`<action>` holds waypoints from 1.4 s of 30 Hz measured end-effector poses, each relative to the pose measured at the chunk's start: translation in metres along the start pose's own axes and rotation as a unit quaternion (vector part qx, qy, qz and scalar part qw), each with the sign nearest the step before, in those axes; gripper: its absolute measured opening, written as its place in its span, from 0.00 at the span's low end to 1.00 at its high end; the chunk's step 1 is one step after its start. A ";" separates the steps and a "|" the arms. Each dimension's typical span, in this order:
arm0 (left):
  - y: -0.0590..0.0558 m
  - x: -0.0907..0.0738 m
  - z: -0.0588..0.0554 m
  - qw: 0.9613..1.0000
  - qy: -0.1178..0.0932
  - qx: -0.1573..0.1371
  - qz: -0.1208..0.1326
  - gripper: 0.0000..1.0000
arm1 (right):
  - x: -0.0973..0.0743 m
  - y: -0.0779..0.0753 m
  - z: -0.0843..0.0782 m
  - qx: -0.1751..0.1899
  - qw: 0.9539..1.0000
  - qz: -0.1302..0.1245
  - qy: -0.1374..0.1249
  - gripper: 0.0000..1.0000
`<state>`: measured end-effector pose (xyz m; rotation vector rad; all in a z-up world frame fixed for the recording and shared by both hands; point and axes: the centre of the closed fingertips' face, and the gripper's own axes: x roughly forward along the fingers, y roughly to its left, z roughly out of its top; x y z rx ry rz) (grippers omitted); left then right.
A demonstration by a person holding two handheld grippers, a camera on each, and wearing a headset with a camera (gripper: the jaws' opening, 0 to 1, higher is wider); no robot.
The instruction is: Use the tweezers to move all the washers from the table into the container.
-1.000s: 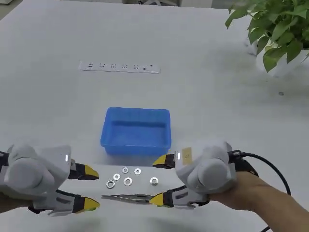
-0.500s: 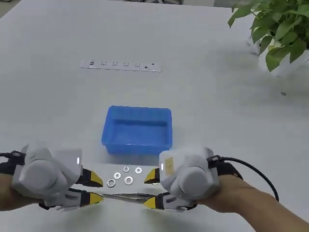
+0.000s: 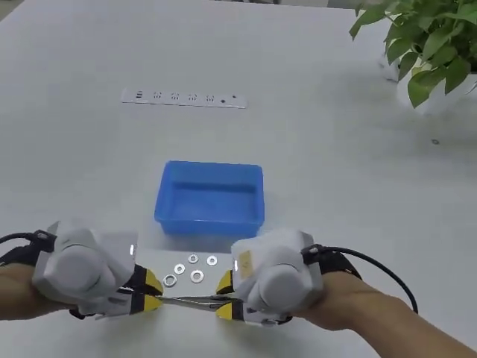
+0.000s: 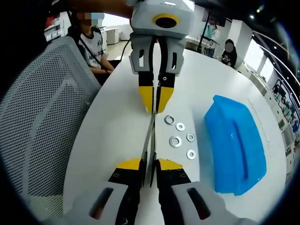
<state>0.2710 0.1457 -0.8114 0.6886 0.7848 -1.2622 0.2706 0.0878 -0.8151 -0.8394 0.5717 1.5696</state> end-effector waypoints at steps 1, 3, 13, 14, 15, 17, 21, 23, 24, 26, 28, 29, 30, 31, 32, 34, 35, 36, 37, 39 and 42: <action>0.000 0.001 -0.001 1.000 0.001 0.000 -0.001 0.08 | 0.000 0.000 0.000 -0.002 1.000 -0.002 0.000 0.13; -0.001 0.001 -0.001 1.000 0.001 -0.001 -0.002 0.07 | 0.001 0.000 0.000 0.000 1.000 -0.003 -0.001 0.12; -0.006 0.001 -0.001 1.000 0.003 0.003 -0.015 0.06 | 0.001 0.000 0.001 0.002 1.000 -0.005 -0.005 0.11; -0.007 0.000 0.000 1.000 0.003 0.005 -0.015 0.06 | 0.001 0.000 0.001 0.000 1.000 -0.005 -0.004 0.11; -0.007 -0.001 0.000 1.000 0.002 0.006 -0.015 0.06 | 0.001 0.000 0.001 -0.001 1.000 -0.005 -0.004 0.11; -0.007 -0.002 0.001 1.000 0.001 0.005 -0.016 0.05 | 0.001 0.000 0.001 -0.001 1.000 -0.005 -0.003 0.11; -0.007 -0.007 0.006 1.000 -0.004 0.008 -0.016 0.05 | 0.000 0.000 0.000 -0.002 1.000 -0.004 -0.001 0.11; -0.007 -0.009 0.008 1.000 -0.004 0.011 -0.017 0.05 | 0.000 0.000 0.001 -0.001 1.000 -0.005 -0.002 0.12; -0.007 -0.010 0.010 1.000 -0.003 0.013 -0.017 0.05 | -0.001 0.000 0.001 0.000 1.000 -0.005 -0.002 0.12; -0.006 -0.014 0.013 1.000 -0.004 0.014 -0.016 0.05 | -0.002 0.000 0.001 0.001 1.000 -0.006 -0.004 0.12; -0.006 -0.017 0.016 1.000 -0.005 0.016 -0.016 0.05 | -0.003 0.000 0.002 0.001 1.000 -0.007 -0.005 0.12; -0.006 -0.018 0.018 1.000 -0.005 0.017 -0.016 0.05 | -0.003 -0.001 0.002 0.002 1.000 -0.008 -0.006 0.12; -0.006 -0.019 0.019 1.000 -0.006 0.019 -0.016 0.05 | -0.003 -0.001 0.002 0.003 1.000 -0.008 -0.007 0.12; -0.006 -0.020 0.020 1.000 -0.006 0.020 -0.015 0.05 | -0.003 -0.001 0.002 0.003 1.000 -0.009 -0.007 0.12; -0.006 -0.022 0.021 1.000 -0.007 0.021 -0.015 0.05 | -0.003 -0.001 0.003 0.003 1.000 -0.009 -0.008 0.12; -0.006 -0.025 0.024 1.000 -0.010 0.023 -0.016 0.05 | -0.003 -0.001 0.003 0.004 1.000 -0.009 -0.009 0.12; -0.007 -0.027 0.027 1.000 -0.013 0.023 -0.017 0.05 | -0.003 -0.002 0.003 0.004 1.000 -0.009 -0.010 0.12; -0.007 -0.028 0.029 0.999 -0.014 0.023 -0.017 0.05 | -0.003 -0.002 0.004 0.004 1.000 -0.009 -0.011 0.12; -0.007 -0.030 0.031 0.999 -0.016 0.025 -0.016 0.05 | -0.003 -0.002 0.004 0.004 1.000 -0.010 -0.011 0.12; -0.007 -0.032 0.034 0.999 -0.018 0.022 -0.015 0.05 | -0.003 -0.002 0.005 0.003 1.000 -0.009 -0.012 0.12; -0.006 -0.035 0.037 1.000 -0.021 0.018 -0.015 0.05 | -0.003 -0.002 0.007 0.002 1.000 -0.010 -0.013 0.12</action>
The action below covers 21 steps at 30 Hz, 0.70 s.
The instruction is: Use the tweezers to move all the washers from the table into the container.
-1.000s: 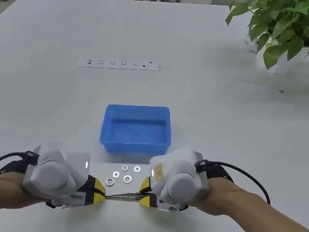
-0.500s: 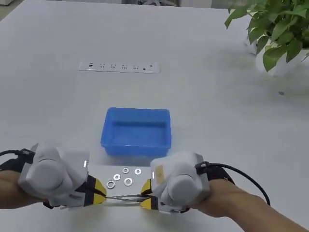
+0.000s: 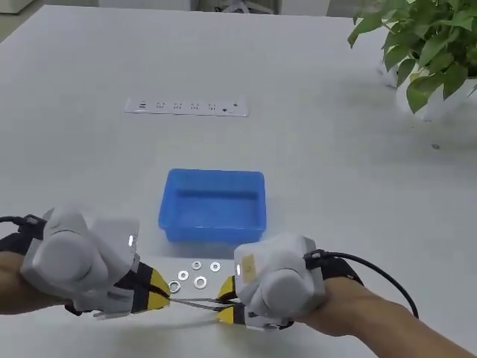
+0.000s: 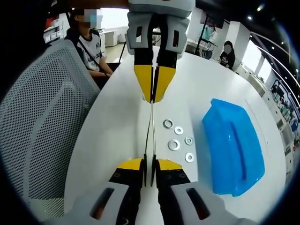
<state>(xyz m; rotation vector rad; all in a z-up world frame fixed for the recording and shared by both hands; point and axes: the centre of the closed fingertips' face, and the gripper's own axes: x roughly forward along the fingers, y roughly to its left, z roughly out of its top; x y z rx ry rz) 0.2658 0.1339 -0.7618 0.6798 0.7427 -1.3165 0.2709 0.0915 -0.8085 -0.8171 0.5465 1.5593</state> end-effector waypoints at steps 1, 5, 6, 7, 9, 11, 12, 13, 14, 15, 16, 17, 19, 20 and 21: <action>0.000 -0.004 0.003 1.000 -0.002 -0.001 0.001 0.05 | 0.000 0.000 0.001 0.000 1.000 -0.001 -0.001 0.12; 0.000 -0.010 0.014 1.000 -0.016 -0.001 0.003 0.05 | -0.003 -0.001 0.004 0.005 1.000 -0.004 -0.008 0.11; 0.001 -0.012 0.017 1.000 -0.021 -0.001 0.003 0.05 | -0.004 -0.002 0.005 0.007 1.000 -0.006 -0.011 0.11; 0.001 -0.014 0.020 1.000 -0.023 -0.001 0.004 0.05 | -0.004 -0.002 0.006 0.008 1.000 -0.007 -0.013 0.11; 0.001 -0.017 0.026 1.000 -0.029 0.002 0.005 0.05 | -0.006 -0.003 0.008 0.009 1.000 -0.010 -0.017 0.11; 0.001 -0.020 0.032 0.999 -0.033 0.007 0.005 0.05 | -0.008 -0.004 0.010 0.008 1.000 -0.014 -0.021 0.11; 0.002 -0.021 0.036 0.999 -0.038 0.008 0.005 0.05 | -0.010 -0.005 0.012 0.009 1.000 -0.018 -0.023 0.11; 0.002 -0.022 0.038 0.999 -0.041 0.010 0.006 0.05 | -0.010 -0.005 0.013 0.011 0.999 -0.019 -0.026 0.11; 0.003 -0.023 0.041 0.999 -0.044 0.012 0.006 0.05 | -0.011 -0.006 0.014 0.013 0.999 -0.019 -0.028 0.11; 0.003 -0.025 0.045 0.999 -0.048 0.014 0.006 0.05 | -0.012 -0.006 0.015 0.013 0.999 -0.022 -0.032 0.11; 0.003 -0.025 0.047 0.999 -0.049 0.017 0.007 0.05 | -0.013 -0.007 0.016 0.015 0.999 -0.024 -0.034 0.11; 0.003 -0.026 0.051 0.998 -0.052 0.020 0.007 0.05 | -0.014 -0.007 0.017 0.018 0.999 -0.025 -0.037 0.11; 0.003 -0.026 0.057 0.998 -0.056 0.026 0.007 0.05 | -0.014 -0.008 0.018 0.021 0.999 -0.029 -0.041 0.11; 0.002 -0.026 0.059 0.998 -0.058 0.027 0.007 0.05 | -0.015 -0.008 0.018 0.023 0.998 -0.029 -0.043 0.11; 0.001 -0.026 0.061 0.998 -0.060 0.029 0.006 0.05 | -0.015 -0.008 0.018 0.023 0.998 -0.030 -0.043 0.11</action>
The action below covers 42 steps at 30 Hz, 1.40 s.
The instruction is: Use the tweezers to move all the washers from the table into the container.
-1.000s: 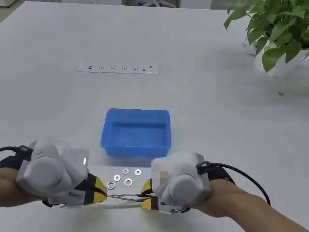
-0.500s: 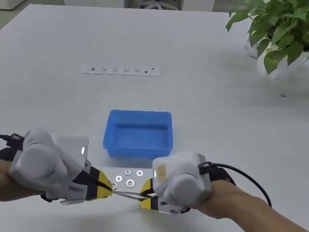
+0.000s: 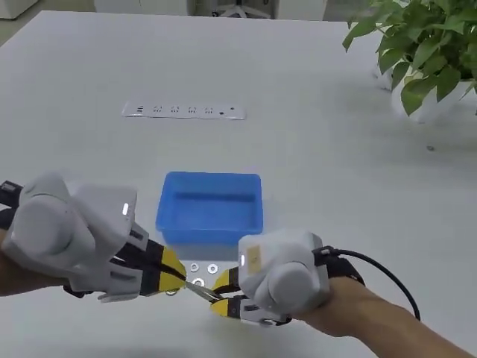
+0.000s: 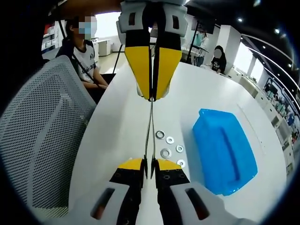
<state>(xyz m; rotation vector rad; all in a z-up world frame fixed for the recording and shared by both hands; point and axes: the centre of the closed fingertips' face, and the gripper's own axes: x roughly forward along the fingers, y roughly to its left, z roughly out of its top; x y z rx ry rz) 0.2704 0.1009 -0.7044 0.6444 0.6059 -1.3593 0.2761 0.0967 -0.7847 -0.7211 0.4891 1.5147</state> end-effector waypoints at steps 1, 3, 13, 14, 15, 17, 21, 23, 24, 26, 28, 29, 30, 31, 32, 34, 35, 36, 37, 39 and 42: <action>0.000 0.001 0.003 1.000 -0.002 0.004 0.001 0.05 | 0.000 0.000 0.000 0.000 1.000 0.000 0.000 0.11; -0.001 0.002 0.006 1.000 -0.005 0.007 0.000 0.05 | 0.000 0.001 0.000 0.001 1.000 0.000 -0.001 0.11; -0.008 0.013 0.021 0.999 -0.024 0.017 -0.015 0.05 | 0.000 0.005 -0.004 0.009 1.000 0.003 -0.001 0.11; -0.009 0.013 0.022 0.999 -0.026 0.019 -0.016 0.05 | -0.001 0.006 -0.004 0.009 1.000 0.004 0.000 0.11; -0.010 0.015 0.024 0.999 -0.029 0.020 -0.018 0.05 | -0.001 0.006 -0.005 0.008 1.000 0.005 0.000 0.10; -0.010 0.017 0.026 0.999 -0.034 0.022 -0.021 0.05 | -0.002 0.007 -0.006 0.009 1.000 0.005 0.001 0.10; -0.009 0.021 0.030 0.998 -0.043 0.027 -0.022 0.06 | -0.004 0.006 -0.007 0.013 1.000 0.002 0.000 0.10; -0.011 0.024 0.030 0.998 -0.044 0.033 -0.026 0.06 | -0.005 0.007 -0.008 0.012 1.000 0.001 0.000 0.10; -0.010 0.027 0.030 0.998 -0.046 0.035 -0.028 0.06 | -0.005 0.007 -0.008 0.013 1.000 0.001 0.000 0.10; -0.009 0.031 0.027 0.998 -0.038 0.041 -0.028 0.06 | -0.005 0.007 -0.008 0.015 1.000 0.000 -0.001 0.10; -0.009 0.033 0.024 0.998 -0.032 0.045 -0.030 0.06 | -0.005 0.006 -0.009 0.016 1.000 0.000 -0.001 0.10; -0.009 0.034 0.024 0.998 -0.032 0.045 -0.031 0.06 | -0.005 0.006 -0.009 0.014 1.000 0.000 0.001 0.10; -0.008 0.035 0.023 0.998 -0.035 0.045 -0.031 0.06 | -0.005 0.006 -0.009 0.014 1.000 0.000 0.001 0.10; -0.008 0.035 0.023 0.998 -0.037 0.045 -0.031 0.06 | -0.005 0.006 -0.009 0.015 1.000 0.000 0.001 0.10; -0.008 0.035 0.024 0.998 -0.040 0.043 -0.032 0.06 | -0.006 0.006 -0.009 0.016 1.000 -0.001 0.001 0.10; -0.008 0.035 0.024 0.998 -0.040 0.042 -0.033 0.06 | -0.006 0.006 -0.009 0.018 1.000 -0.001 0.000 0.10; -0.008 0.034 0.023 0.998 -0.039 0.044 -0.033 0.06 | -0.006 0.006 -0.009 0.017 1.000 -0.001 0.000 0.10; -0.008 0.034 0.023 0.998 -0.038 0.044 -0.033 0.06 | -0.006 0.006 -0.009 0.017 1.000 -0.001 0.001 0.11; -0.008 0.034 0.023 0.998 -0.037 0.045 -0.033 0.06 | -0.006 0.007 -0.009 0.016 1.000 0.000 0.002 0.11; -0.008 0.033 0.022 0.998 -0.037 0.044 -0.033 0.06 | -0.007 0.007 -0.009 0.014 1.000 0.000 0.003 0.11; -0.007 0.032 0.022 0.998 -0.037 0.045 -0.033 0.06 | -0.008 0.005 -0.009 0.016 1.000 -0.003 0.001 0.11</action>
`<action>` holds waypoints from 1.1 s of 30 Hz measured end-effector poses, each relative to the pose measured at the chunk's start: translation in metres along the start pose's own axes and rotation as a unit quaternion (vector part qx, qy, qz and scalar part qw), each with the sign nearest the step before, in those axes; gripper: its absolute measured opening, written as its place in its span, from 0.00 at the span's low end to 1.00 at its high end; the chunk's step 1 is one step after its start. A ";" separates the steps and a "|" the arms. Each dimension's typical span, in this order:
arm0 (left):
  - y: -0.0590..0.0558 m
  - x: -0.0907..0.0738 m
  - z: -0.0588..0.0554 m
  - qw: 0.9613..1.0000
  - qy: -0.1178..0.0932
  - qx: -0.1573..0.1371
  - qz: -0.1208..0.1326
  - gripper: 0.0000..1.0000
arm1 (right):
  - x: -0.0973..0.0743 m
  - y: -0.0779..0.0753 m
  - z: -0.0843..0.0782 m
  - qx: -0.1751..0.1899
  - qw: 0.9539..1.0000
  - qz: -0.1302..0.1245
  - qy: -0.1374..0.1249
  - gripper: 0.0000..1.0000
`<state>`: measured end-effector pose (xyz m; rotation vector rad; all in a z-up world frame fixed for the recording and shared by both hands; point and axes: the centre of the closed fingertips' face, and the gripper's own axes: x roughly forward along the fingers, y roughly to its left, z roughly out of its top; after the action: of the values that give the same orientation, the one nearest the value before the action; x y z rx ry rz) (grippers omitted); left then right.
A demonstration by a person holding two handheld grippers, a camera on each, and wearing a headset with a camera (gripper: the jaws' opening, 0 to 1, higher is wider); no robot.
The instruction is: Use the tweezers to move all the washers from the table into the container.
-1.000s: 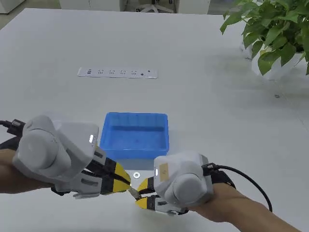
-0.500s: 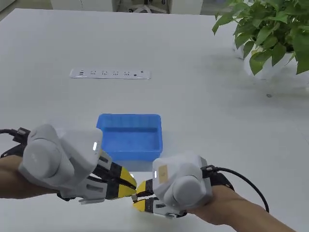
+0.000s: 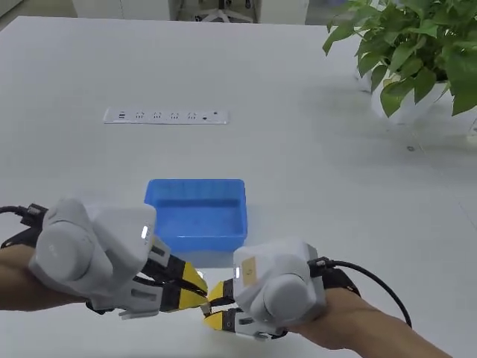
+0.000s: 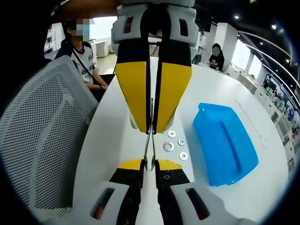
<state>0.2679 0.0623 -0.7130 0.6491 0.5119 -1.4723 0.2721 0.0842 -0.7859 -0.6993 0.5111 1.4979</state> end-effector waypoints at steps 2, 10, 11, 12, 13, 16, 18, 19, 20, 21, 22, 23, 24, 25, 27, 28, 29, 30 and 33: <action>0.002 -0.001 0.001 1.000 -0.001 0.001 0.001 0.06 | -0.001 -0.001 0.000 0.001 1.000 -0.002 -0.001 0.12; 0.011 -0.001 0.005 1.000 -0.001 0.009 0.002 0.06 | -0.004 -0.011 0.002 0.003 1.000 -0.012 -0.003 0.12; 0.011 -0.001 0.005 1.000 0.000 0.012 0.001 0.06 | -0.004 -0.012 0.001 0.003 1.000 -0.014 -0.002 0.12; 0.013 -0.001 0.006 1.000 0.000 0.013 0.000 0.06 | -0.004 -0.013 0.002 0.004 1.000 -0.014 -0.003 0.12; 0.013 -0.001 0.006 1.000 0.000 0.013 -0.001 0.06 | -0.005 -0.014 0.002 0.005 1.000 -0.015 -0.003 0.12; 0.016 0.000 0.007 1.000 0.002 0.016 -0.002 0.06 | -0.005 -0.016 0.000 0.007 1.000 -0.017 -0.003 0.12; 0.018 0.001 0.007 1.000 0.002 0.018 -0.004 0.06 | -0.006 -0.018 -0.001 0.008 1.000 -0.020 -0.003 0.12; 0.018 0.001 0.007 1.000 0.002 0.018 -0.004 0.06 | -0.007 -0.019 -0.002 0.009 1.000 -0.021 -0.004 0.12; 0.020 0.002 0.008 1.000 0.001 0.018 -0.005 0.06 | -0.007 -0.020 -0.002 0.010 1.000 -0.022 -0.004 0.12; 0.020 0.002 0.008 1.000 0.001 0.018 -0.005 0.06 | -0.008 -0.021 -0.003 0.011 1.000 -0.023 -0.004 0.12; 0.020 0.003 0.008 1.000 0.001 0.019 -0.005 0.06 | -0.008 -0.022 -0.003 0.012 1.000 -0.024 -0.003 0.12; 0.021 0.003 0.009 1.000 0.001 0.019 -0.005 0.06 | -0.008 -0.022 -0.004 0.012 1.000 -0.025 -0.003 0.12; 0.022 0.004 0.009 1.000 0.001 0.020 -0.006 0.06 | -0.009 -0.023 -0.004 0.013 1.000 -0.026 -0.003 0.12; 0.023 0.004 0.009 1.000 0.001 0.020 -0.006 0.06 | -0.009 -0.024 -0.005 0.014 1.000 -0.027 -0.003 0.12; 0.025 0.005 0.009 1.000 0.002 0.020 -0.006 0.06 | -0.010 -0.025 -0.006 0.015 0.999 -0.029 -0.003 0.12; 0.026 0.005 0.009 1.000 0.002 0.021 -0.006 0.06 | -0.010 -0.026 -0.006 0.016 0.999 -0.030 -0.003 0.12; 0.026 0.006 0.009 1.000 0.003 0.021 -0.006 0.06 | -0.010 -0.027 -0.007 0.016 0.999 -0.030 -0.003 0.12; 0.027 0.006 0.009 1.000 0.003 0.022 -0.007 0.06 | -0.010 -0.027 -0.007 0.016 0.999 -0.031 -0.002 0.12; 0.029 0.008 0.010 1.000 0.002 0.022 -0.007 0.06 | -0.010 -0.029 -0.009 0.019 0.999 -0.032 -0.003 0.12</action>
<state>0.2961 0.0493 -0.7086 0.6838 0.4891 -1.4993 0.3013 0.0722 -0.7822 -0.6766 0.5066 1.4264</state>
